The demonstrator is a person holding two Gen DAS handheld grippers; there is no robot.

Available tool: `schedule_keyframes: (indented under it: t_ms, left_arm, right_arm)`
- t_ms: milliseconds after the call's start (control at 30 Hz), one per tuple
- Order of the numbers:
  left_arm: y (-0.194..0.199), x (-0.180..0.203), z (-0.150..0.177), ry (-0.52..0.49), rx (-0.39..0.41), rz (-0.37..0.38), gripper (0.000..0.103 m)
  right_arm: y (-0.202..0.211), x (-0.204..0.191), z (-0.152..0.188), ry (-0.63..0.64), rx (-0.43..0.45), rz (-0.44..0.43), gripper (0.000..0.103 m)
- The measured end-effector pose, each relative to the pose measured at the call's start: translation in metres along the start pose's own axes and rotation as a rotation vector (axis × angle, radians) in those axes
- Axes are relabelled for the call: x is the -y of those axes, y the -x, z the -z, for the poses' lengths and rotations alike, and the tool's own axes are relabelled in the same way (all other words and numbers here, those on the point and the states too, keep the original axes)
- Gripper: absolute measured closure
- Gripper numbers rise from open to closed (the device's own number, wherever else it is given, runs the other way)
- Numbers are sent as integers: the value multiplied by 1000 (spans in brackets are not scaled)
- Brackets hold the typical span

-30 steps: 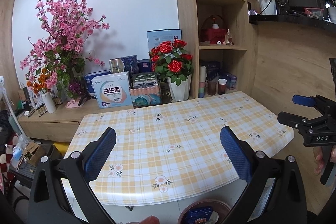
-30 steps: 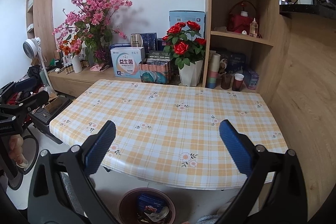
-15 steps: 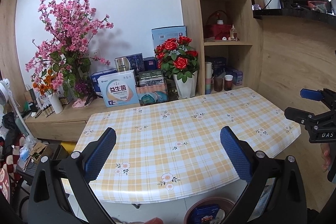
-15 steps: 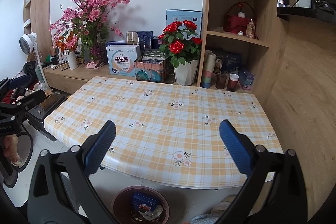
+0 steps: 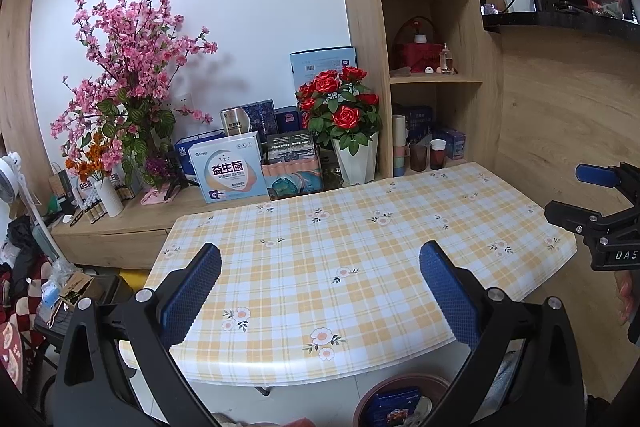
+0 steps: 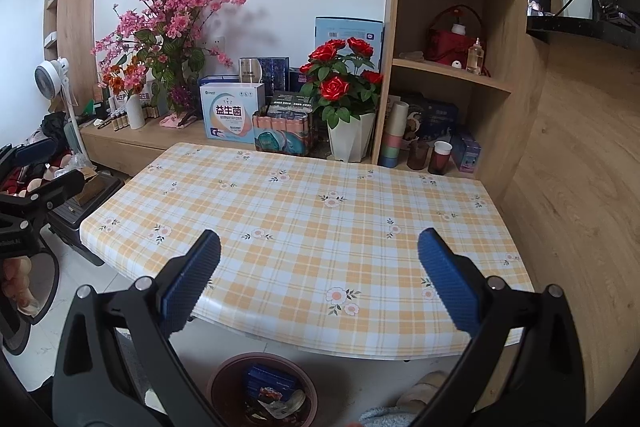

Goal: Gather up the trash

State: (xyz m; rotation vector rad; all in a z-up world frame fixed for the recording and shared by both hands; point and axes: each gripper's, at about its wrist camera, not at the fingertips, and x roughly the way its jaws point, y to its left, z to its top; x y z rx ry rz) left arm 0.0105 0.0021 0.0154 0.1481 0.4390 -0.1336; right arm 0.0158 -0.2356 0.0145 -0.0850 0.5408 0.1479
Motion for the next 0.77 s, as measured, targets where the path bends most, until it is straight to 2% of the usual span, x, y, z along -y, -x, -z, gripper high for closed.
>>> schedule_keyframes:
  t_ms: [767]
  left_arm:
    - [1,-4,-1,-5,-7,-27,6]
  right_arm:
    - [-2,1,4,9,-7,4,6]
